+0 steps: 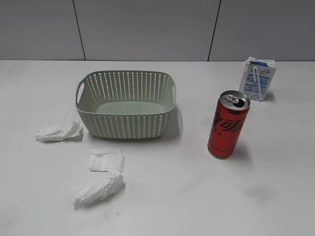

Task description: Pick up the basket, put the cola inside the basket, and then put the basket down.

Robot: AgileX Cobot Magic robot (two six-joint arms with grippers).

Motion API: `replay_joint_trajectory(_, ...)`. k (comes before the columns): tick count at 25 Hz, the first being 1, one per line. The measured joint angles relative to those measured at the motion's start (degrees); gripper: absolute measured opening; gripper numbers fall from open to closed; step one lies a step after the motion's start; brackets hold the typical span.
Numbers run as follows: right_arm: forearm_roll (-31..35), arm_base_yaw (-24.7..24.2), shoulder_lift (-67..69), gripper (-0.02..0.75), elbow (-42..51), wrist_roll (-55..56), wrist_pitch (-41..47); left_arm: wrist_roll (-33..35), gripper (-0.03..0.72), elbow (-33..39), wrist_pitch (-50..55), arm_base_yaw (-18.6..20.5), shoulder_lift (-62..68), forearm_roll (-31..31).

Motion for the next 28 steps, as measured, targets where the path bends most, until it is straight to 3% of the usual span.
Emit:
replay_joint_trajectory(19,0.0,0.0,0.0,0.572,0.0,0.0,-0.05,0.0,0.544,-0.49,-0.79,0.0,0.22,-1.7)
replay_joint_trajectory(28,0.0,0.0,0.0,0.572,0.0,0.0,-0.05,0.0,0.544,-1.97,-18.59,0.0,15.57,-7.8)
